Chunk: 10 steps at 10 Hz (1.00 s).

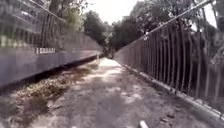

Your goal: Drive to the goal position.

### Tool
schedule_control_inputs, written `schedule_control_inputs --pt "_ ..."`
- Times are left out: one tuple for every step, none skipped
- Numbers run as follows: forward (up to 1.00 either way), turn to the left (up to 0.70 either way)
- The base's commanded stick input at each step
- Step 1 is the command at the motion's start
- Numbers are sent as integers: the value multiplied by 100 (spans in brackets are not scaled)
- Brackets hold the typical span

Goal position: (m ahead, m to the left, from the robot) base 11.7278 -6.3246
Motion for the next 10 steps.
schedule_control_inputs --pt "50 0" --pt "50 -28" --pt "50 -50" --pt "50 -45" --pt "50 -21" --pt "50 0" --pt "50 0" --pt "50 0" --pt "50 0" --pt "50 0"
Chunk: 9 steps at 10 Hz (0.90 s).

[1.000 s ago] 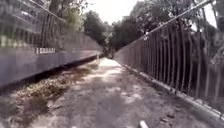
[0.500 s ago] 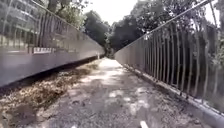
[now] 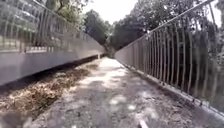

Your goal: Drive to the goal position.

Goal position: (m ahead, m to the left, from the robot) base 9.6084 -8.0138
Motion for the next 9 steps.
schedule_control_inputs --pt "50 0" --pt "50 0" --pt "50 0" --pt "50 0" --pt "50 0" --pt "50 0" --pt "50 0" --pt "50 0" --pt "50 0"
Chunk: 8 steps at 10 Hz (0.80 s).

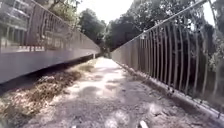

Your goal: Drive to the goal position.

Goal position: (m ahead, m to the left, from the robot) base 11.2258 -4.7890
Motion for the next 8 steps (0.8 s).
schedule_control_inputs --pt "50 0" --pt "50 0" --pt "50 0" --pt "50 0" --pt "50 0" --pt "50 0" --pt "50 0" --pt "50 0"
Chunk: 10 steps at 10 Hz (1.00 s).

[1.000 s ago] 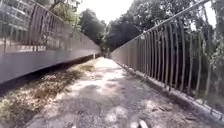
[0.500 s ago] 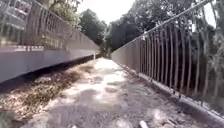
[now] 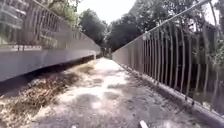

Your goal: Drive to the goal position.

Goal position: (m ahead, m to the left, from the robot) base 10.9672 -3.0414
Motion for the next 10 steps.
schedule_control_inputs --pt "50 0" --pt "50 0" --pt "50 0" --pt "50 0" --pt "50 0" --pt "50 0" --pt "50 0" --pt "50 0" --pt "50 0" --pt "50 0"
